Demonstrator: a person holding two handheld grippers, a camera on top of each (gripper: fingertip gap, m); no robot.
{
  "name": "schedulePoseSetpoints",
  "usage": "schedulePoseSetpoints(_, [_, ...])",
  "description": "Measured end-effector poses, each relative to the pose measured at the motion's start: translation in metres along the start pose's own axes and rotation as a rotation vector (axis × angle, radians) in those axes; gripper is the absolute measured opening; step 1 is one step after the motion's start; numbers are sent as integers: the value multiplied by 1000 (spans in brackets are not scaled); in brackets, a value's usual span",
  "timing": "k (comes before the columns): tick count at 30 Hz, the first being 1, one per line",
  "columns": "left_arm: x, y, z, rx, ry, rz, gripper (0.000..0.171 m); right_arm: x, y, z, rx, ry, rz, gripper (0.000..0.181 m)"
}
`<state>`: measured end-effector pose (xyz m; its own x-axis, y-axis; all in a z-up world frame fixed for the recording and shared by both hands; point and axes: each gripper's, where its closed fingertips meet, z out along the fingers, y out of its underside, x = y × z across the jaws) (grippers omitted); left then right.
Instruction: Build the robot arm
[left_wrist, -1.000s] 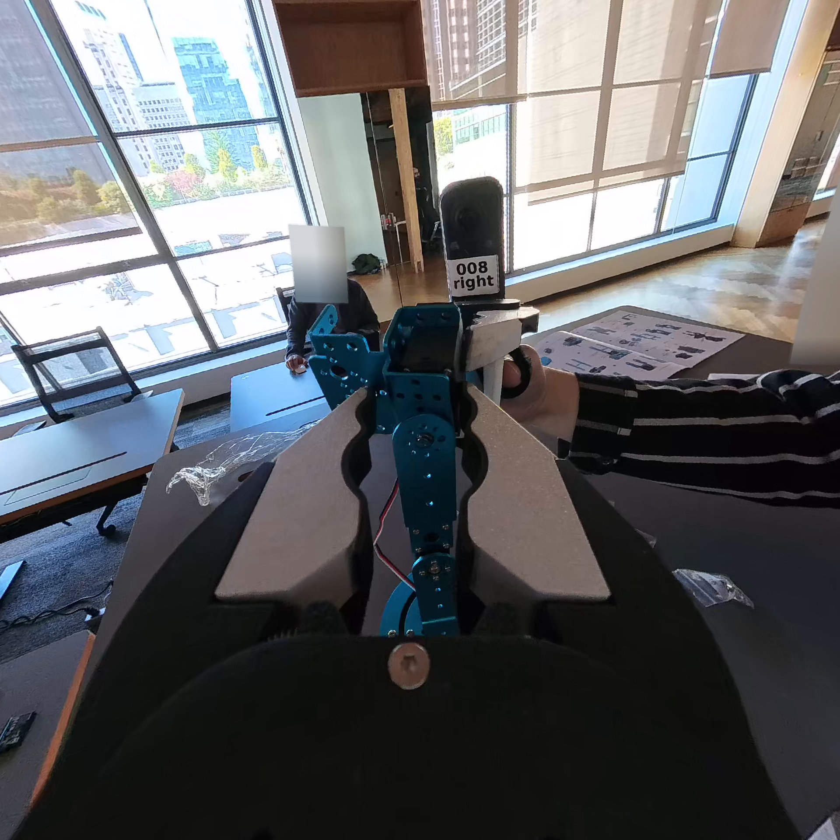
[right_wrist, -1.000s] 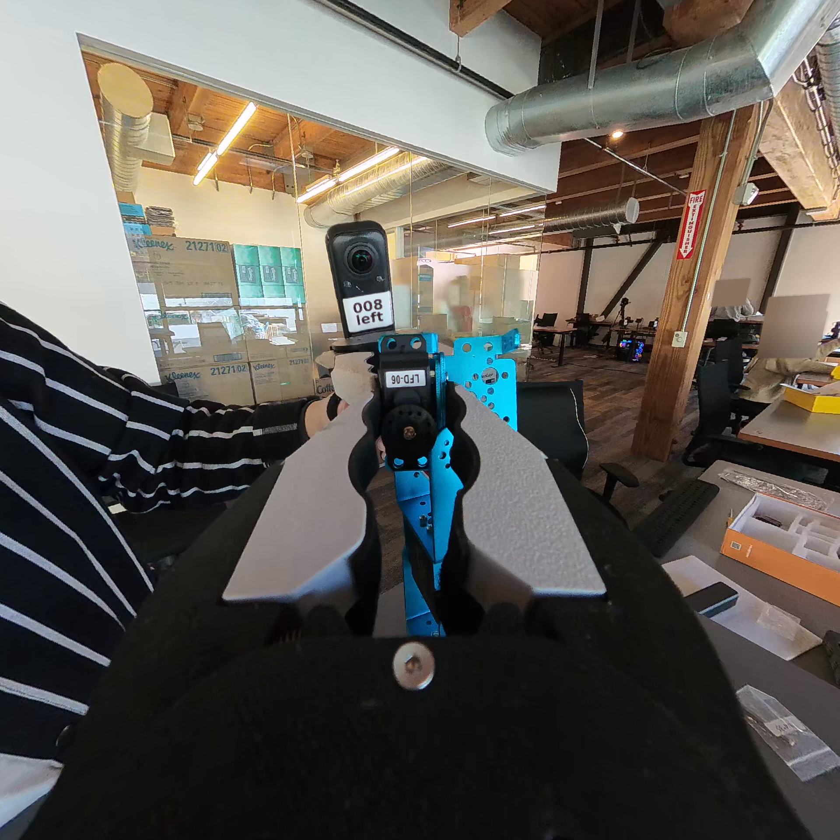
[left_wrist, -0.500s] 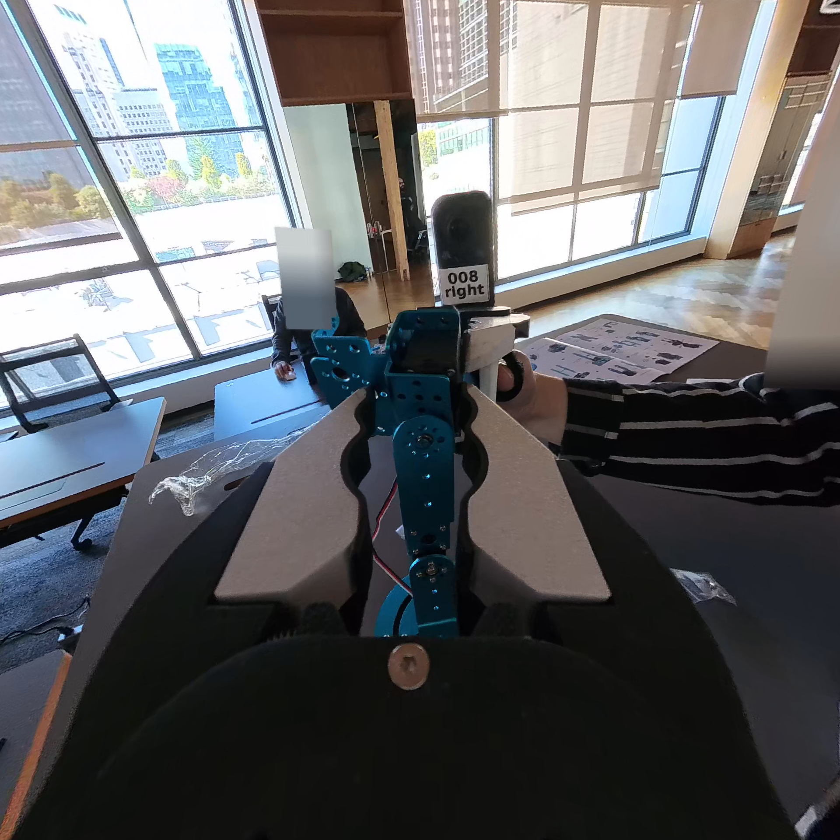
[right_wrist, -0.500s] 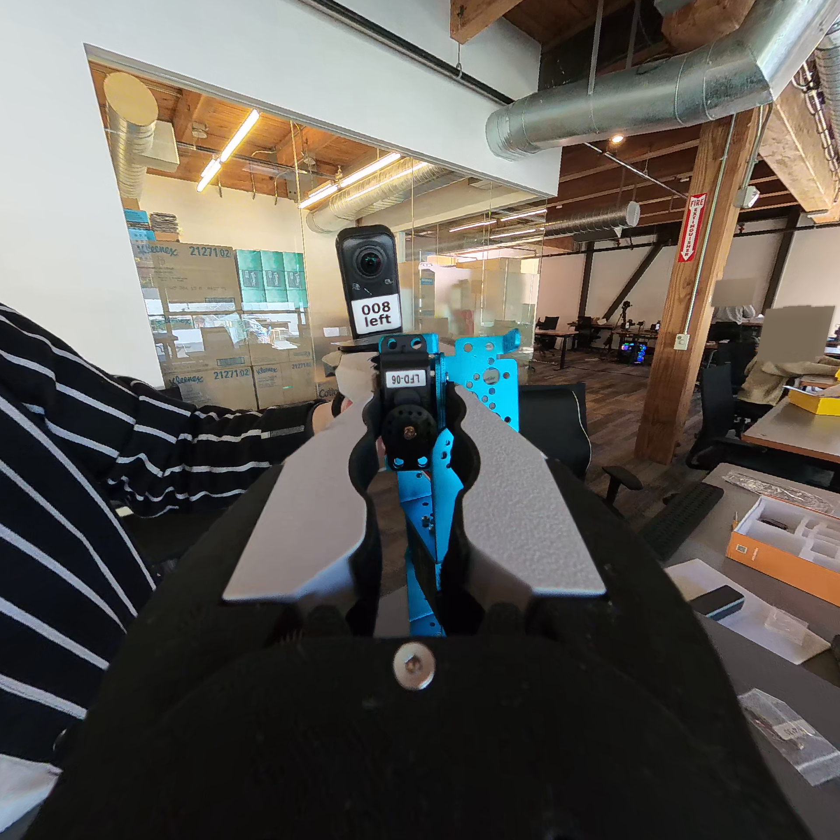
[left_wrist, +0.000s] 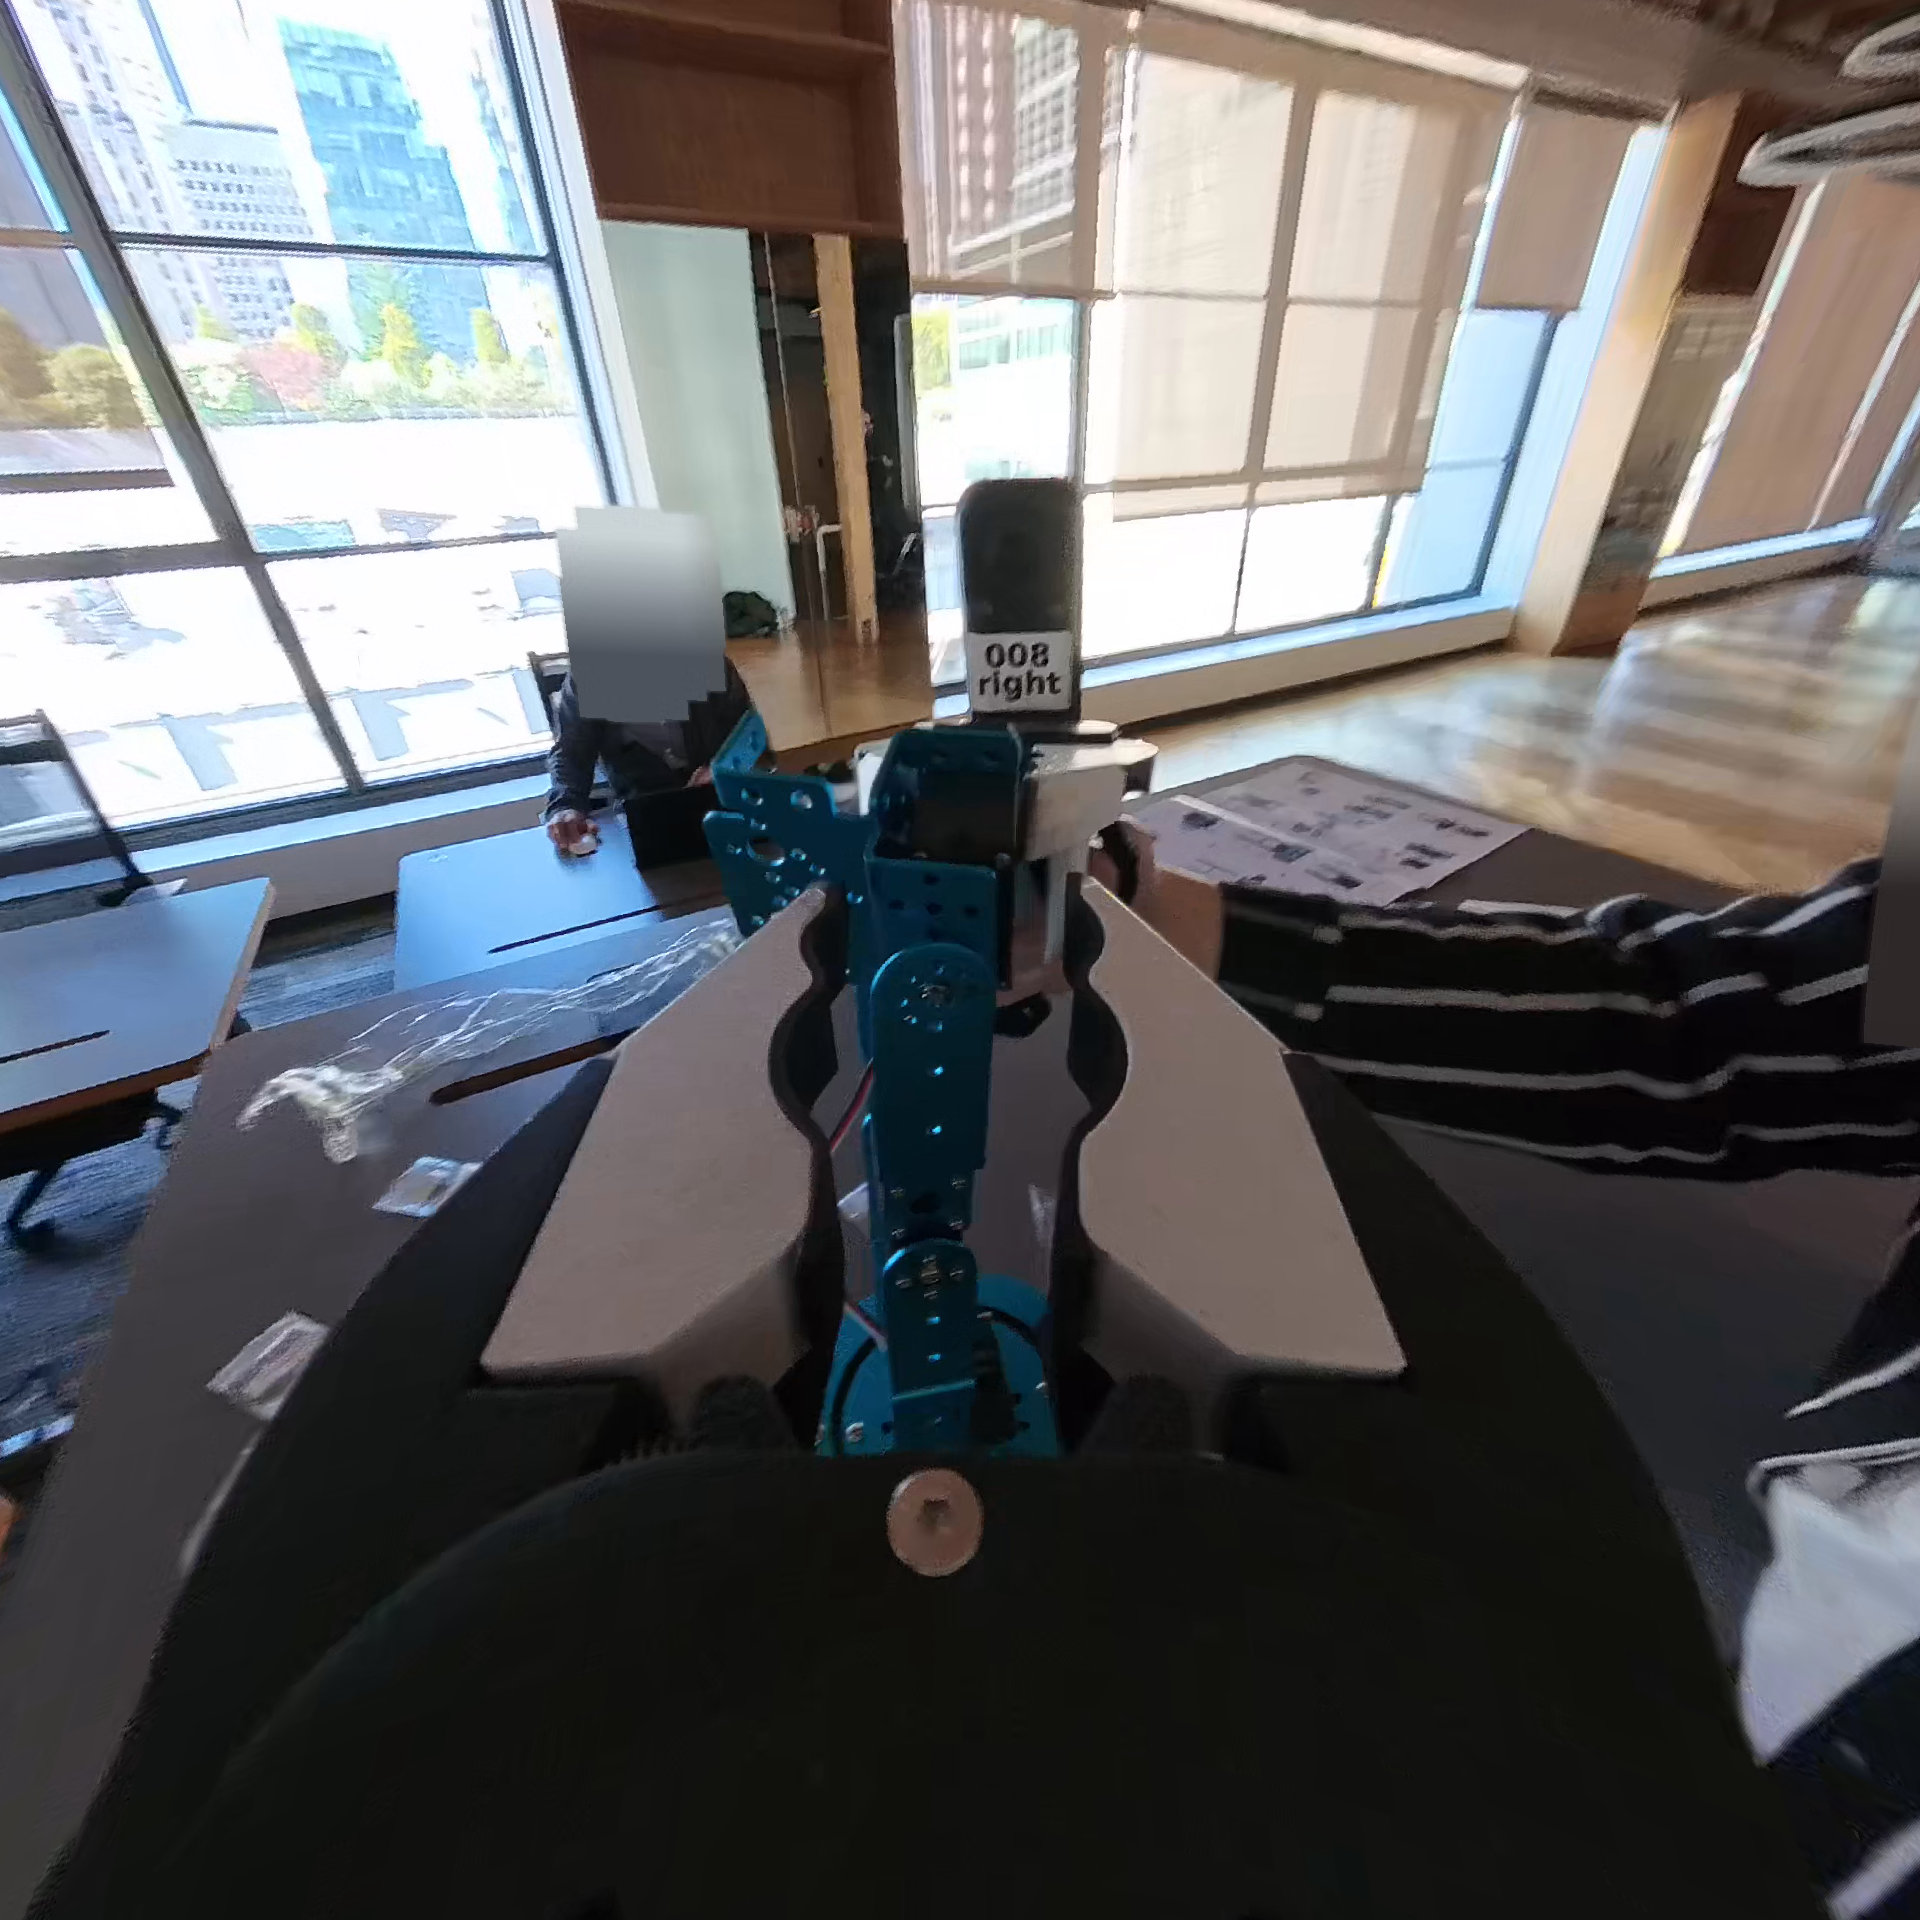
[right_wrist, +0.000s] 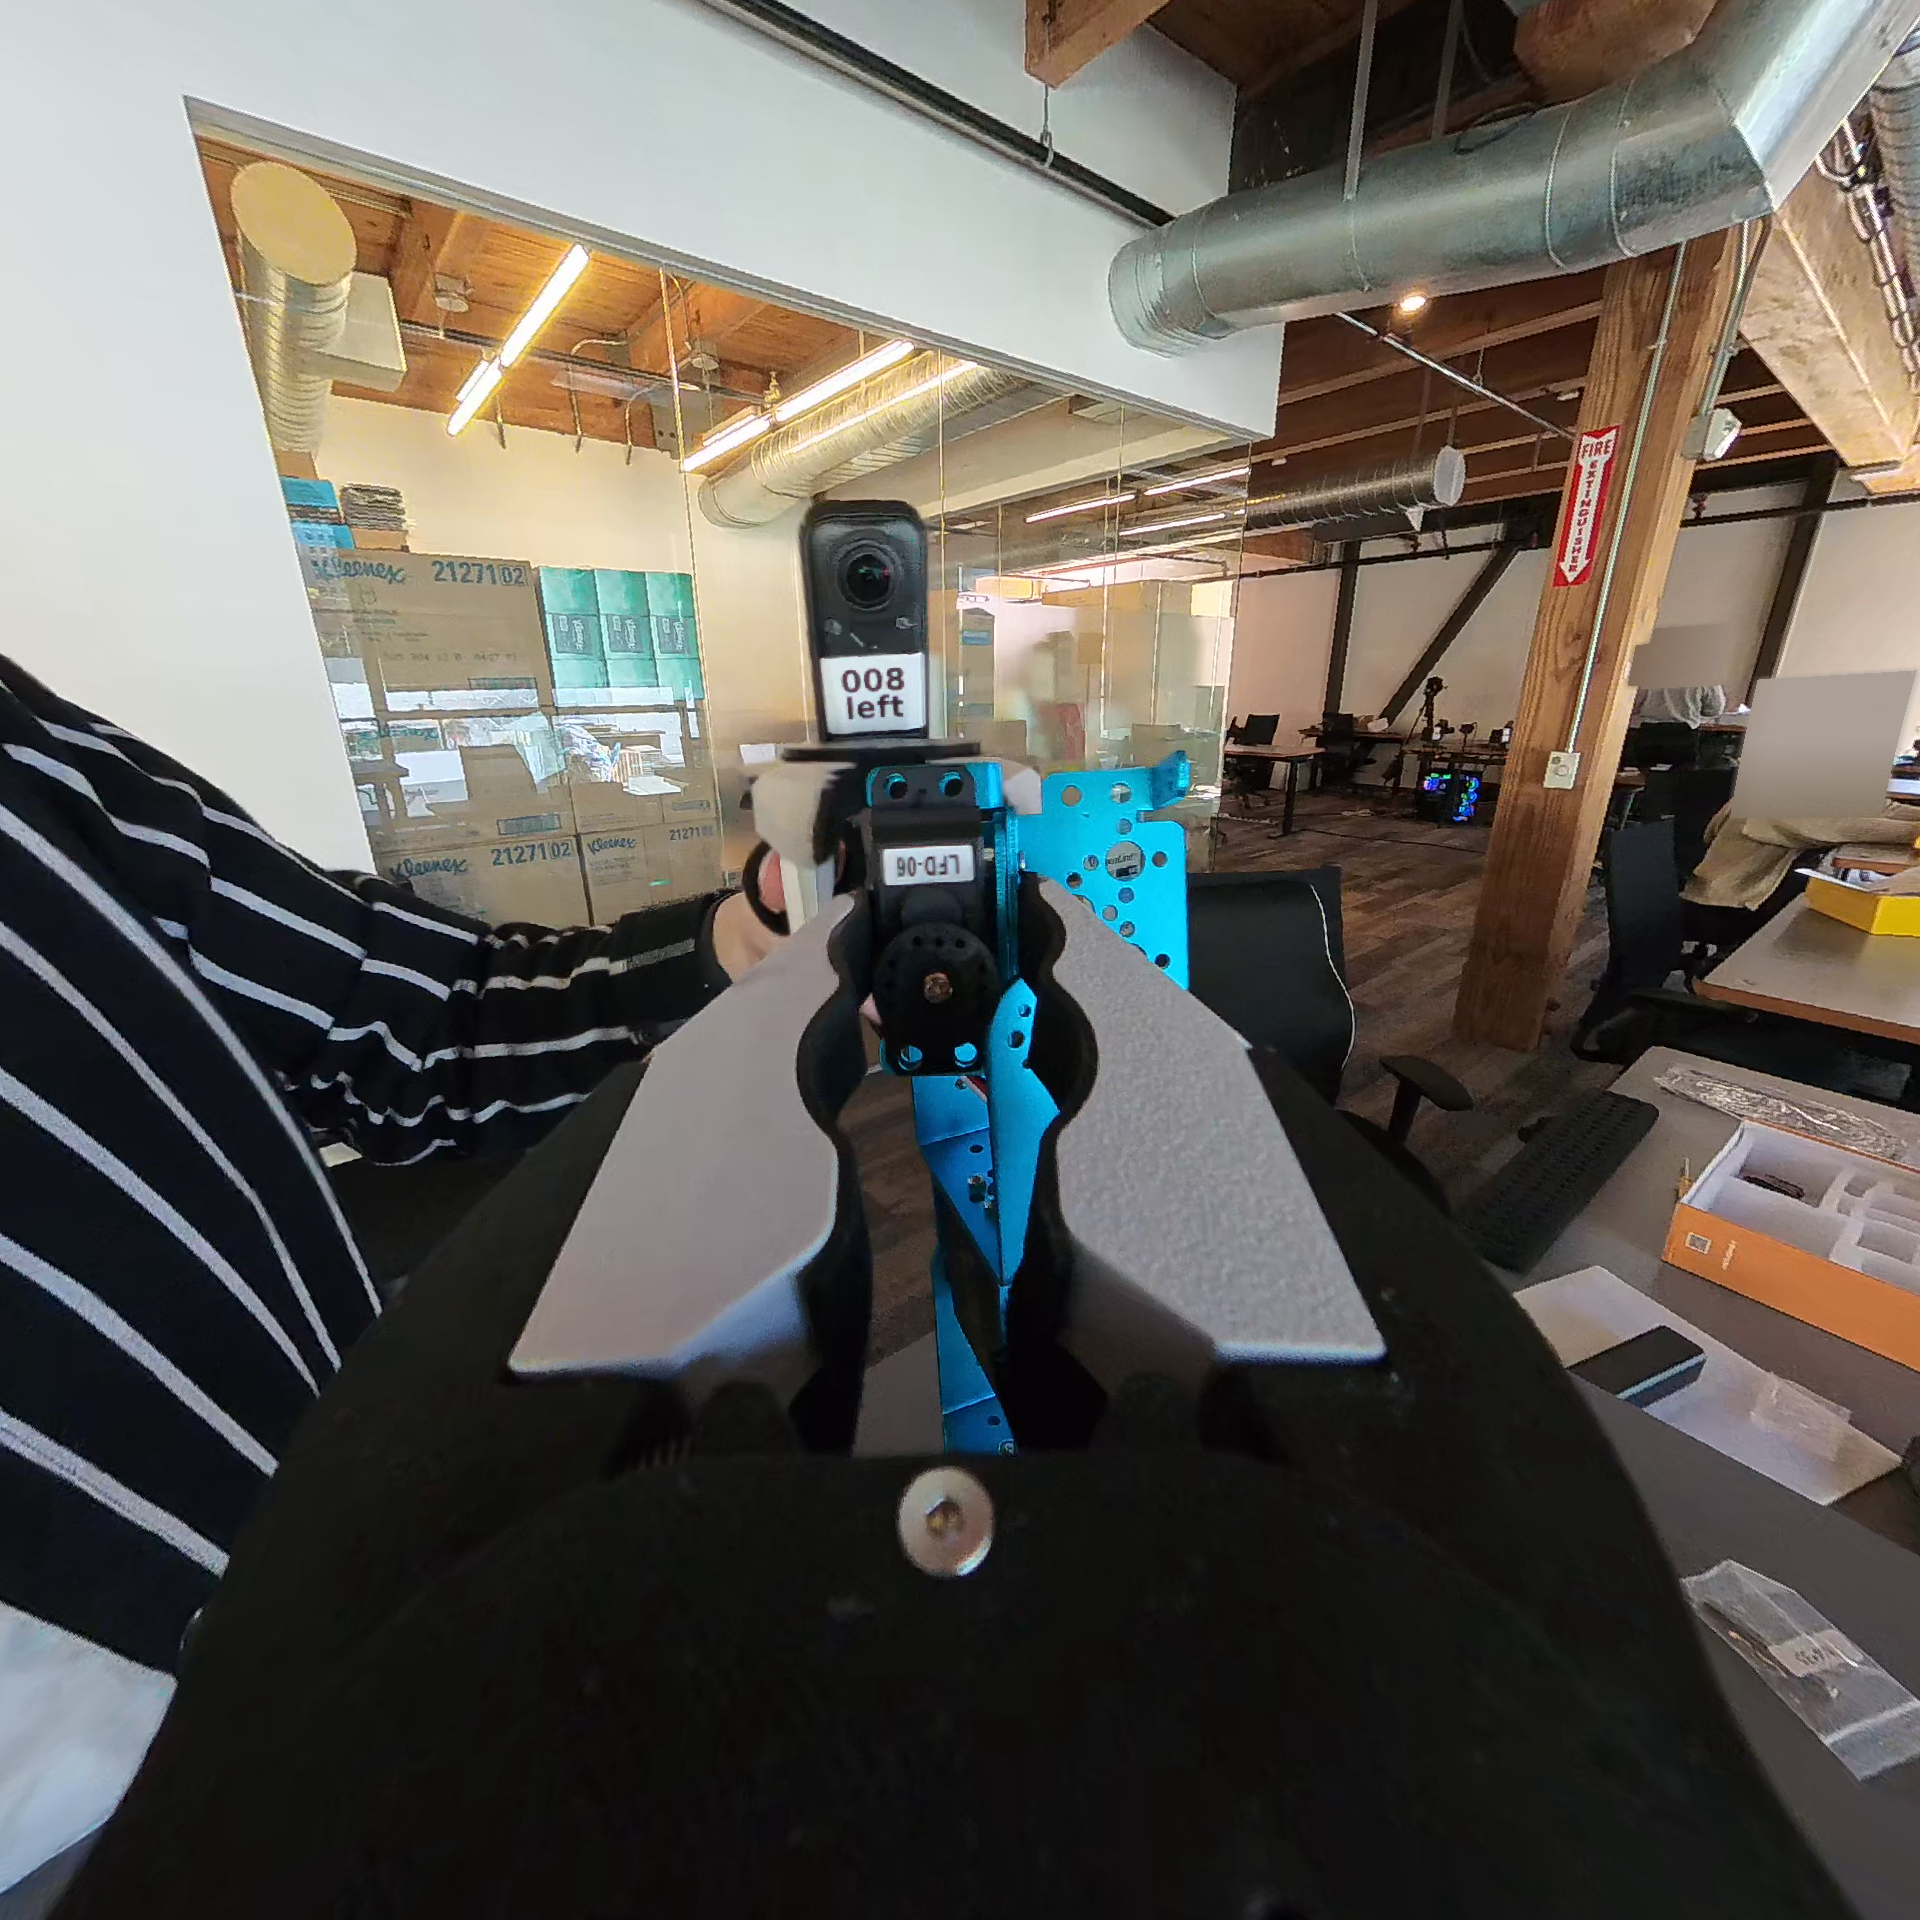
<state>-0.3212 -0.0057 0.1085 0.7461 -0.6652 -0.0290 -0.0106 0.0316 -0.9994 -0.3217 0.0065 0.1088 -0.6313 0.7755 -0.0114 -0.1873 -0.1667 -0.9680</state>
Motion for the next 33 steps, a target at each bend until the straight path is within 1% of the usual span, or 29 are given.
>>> schedulePoseSetpoints(2, [-3, 8, 6, -45, -29, 50, 41, 0, 0, 0, 3, 2, 0, 26])
schedulePoseSetpoints(5, [-3, 14, 13, -81, -38, 99, 36, 0, 0, 0, 4, 4, 0, 26])
schedulePoseSetpoints(10, [-5, 12, 17, -62, -50, 143, 26, 2, 0, -2, 5, 21, -1, 26])
schedulePoseSetpoints(22, [-6, 10, 18, -43, -61, 126, 27, 3, 0, -3, -1, 62, -59, 26])
schedulePoseSetpoints(33, [-2, -10, 24, -19, -47, 183, 27, -2, -20, -4, 78, 93, -88, 26])
